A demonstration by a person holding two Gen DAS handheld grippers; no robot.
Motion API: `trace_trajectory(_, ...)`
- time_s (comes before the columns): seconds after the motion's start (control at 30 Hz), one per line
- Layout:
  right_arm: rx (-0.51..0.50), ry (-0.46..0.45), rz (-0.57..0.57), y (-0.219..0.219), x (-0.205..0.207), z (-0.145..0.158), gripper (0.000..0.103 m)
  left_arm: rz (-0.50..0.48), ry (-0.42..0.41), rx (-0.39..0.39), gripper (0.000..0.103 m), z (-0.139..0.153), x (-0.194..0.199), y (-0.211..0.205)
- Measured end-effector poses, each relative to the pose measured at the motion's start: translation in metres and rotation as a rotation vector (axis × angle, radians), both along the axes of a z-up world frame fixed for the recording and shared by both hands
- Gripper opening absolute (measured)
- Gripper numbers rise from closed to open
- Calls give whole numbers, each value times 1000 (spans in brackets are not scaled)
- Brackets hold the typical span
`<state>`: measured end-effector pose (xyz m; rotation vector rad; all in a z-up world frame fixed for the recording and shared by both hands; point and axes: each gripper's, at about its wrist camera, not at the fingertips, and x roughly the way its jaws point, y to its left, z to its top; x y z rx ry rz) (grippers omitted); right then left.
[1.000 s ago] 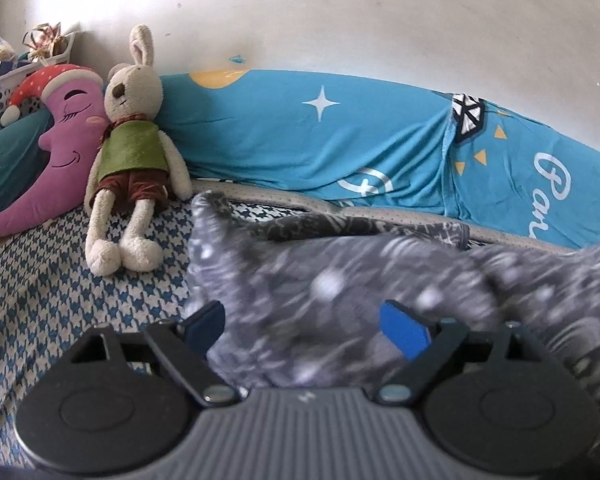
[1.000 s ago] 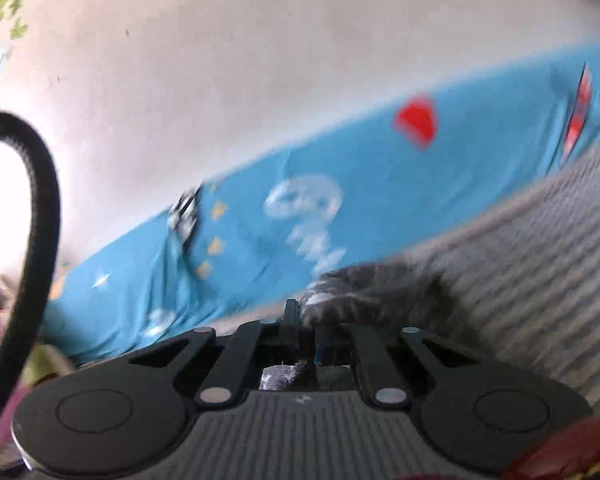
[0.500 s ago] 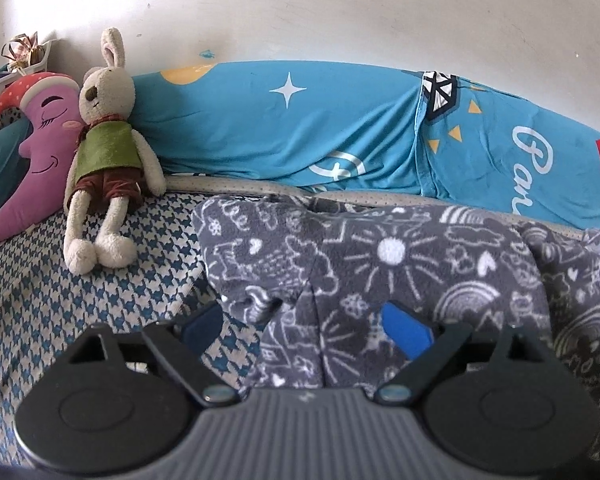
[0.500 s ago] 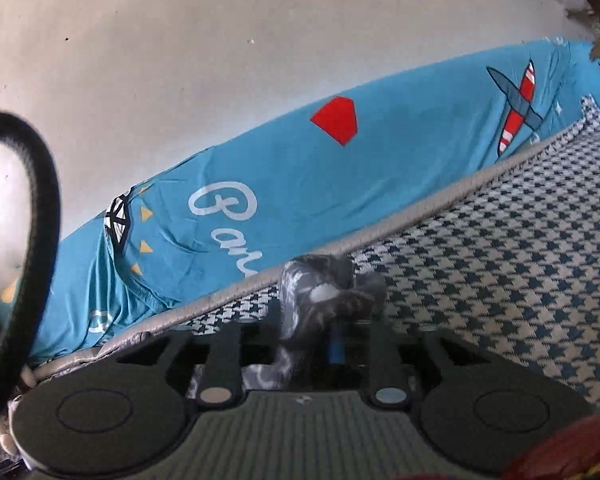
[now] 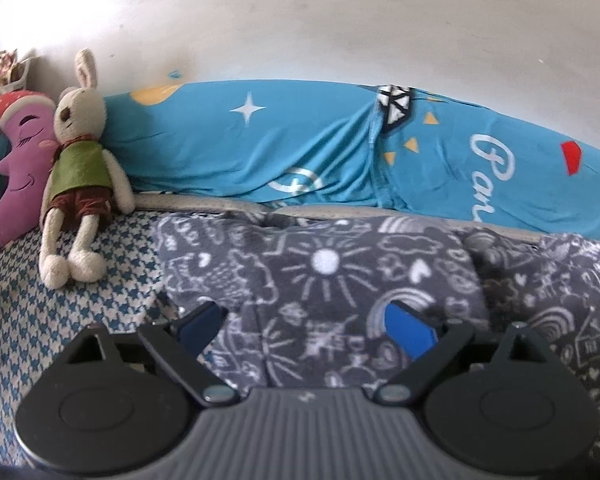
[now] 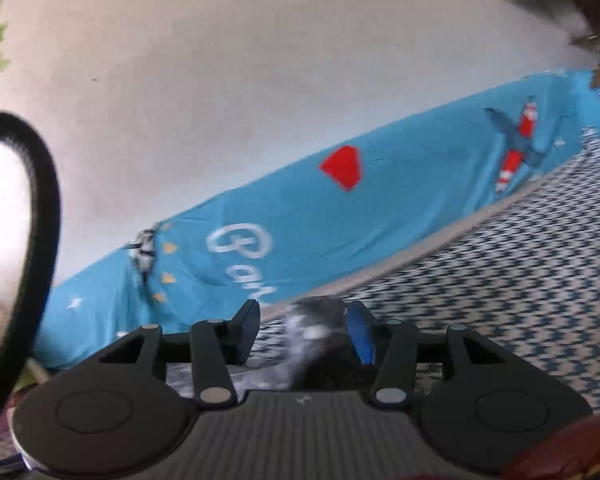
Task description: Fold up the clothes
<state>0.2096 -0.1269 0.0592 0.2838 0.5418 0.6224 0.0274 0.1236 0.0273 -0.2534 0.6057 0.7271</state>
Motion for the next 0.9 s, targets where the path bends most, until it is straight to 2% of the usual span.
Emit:
trace_trajectory(0.07,15,-5,53,7,-3,0,51,-10,4,4,94,-1,3,-3)
trace_trajectory(0.23,44,26,187,31,-4,-7,65,16,-30,12,96,4,5,3)
trace_trajectory(0.43,-26,42,256,61,-3,-26,69,52,-115,-16,99,16,5,32)
trace_trajectory(0.5,-42,41,262,68,-2,-31,72,69,-98,-24,101,11,9,41)
trace_trajectory(0.63,-71,30,273,79,-2,-39,84,102,-64,-40,103,0,16,60)
trace_trajectory(0.87,-177,27,318,104,-6,-56,84,166,19,-71,103,-26,22,84)
trace_trajectory(0.9,-200,26,321,107,-8,-59,78,181,41,-64,103,-29,22,85)
